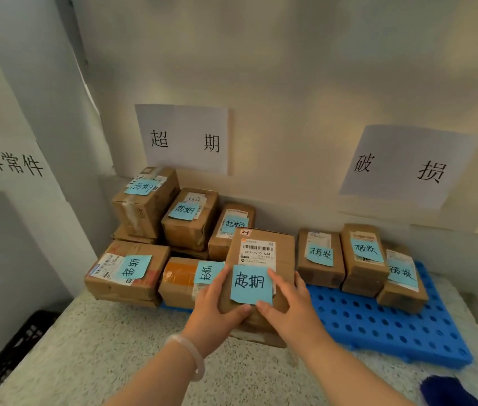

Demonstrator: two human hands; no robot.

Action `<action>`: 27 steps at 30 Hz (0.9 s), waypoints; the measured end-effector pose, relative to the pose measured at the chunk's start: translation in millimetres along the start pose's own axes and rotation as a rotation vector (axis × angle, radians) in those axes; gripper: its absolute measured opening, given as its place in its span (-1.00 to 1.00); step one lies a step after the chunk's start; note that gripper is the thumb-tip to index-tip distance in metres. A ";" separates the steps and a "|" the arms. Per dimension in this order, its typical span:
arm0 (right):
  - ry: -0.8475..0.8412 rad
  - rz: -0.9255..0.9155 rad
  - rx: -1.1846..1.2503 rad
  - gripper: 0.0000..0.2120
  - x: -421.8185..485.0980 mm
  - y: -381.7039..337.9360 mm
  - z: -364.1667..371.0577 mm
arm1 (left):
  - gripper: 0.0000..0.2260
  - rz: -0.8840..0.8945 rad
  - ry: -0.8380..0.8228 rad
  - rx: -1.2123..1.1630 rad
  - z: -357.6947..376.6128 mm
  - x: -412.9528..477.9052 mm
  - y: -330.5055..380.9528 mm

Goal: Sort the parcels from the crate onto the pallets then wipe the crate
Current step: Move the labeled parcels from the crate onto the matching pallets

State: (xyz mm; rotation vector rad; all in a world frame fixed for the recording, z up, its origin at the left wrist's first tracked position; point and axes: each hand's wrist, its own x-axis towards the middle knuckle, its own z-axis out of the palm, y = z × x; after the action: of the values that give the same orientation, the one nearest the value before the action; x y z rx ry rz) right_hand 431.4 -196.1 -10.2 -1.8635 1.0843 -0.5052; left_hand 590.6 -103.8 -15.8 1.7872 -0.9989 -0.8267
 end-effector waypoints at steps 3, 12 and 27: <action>-0.035 -0.020 0.007 -0.40 28.8 -6.2 1.8 | -0.27 -0.021 0.050 0.010 -7.8 21.0 4.4; -0.063 -0.066 0.024 -0.39 111.5 -48.9 36.7 | -0.32 0.000 0.217 0.052 -63.5 78.9 7.9; -0.015 0.020 -0.082 -0.38 234.9 -117.6 115.3 | -0.22 0.012 0.183 0.108 -165.7 183.9 -16.3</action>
State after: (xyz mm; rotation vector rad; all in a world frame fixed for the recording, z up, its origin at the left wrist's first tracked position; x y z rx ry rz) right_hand 693.3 -311.5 10.6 -1.9230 1.1271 -0.4401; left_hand 818.3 -199.2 8.7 1.9087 -0.9475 -0.5991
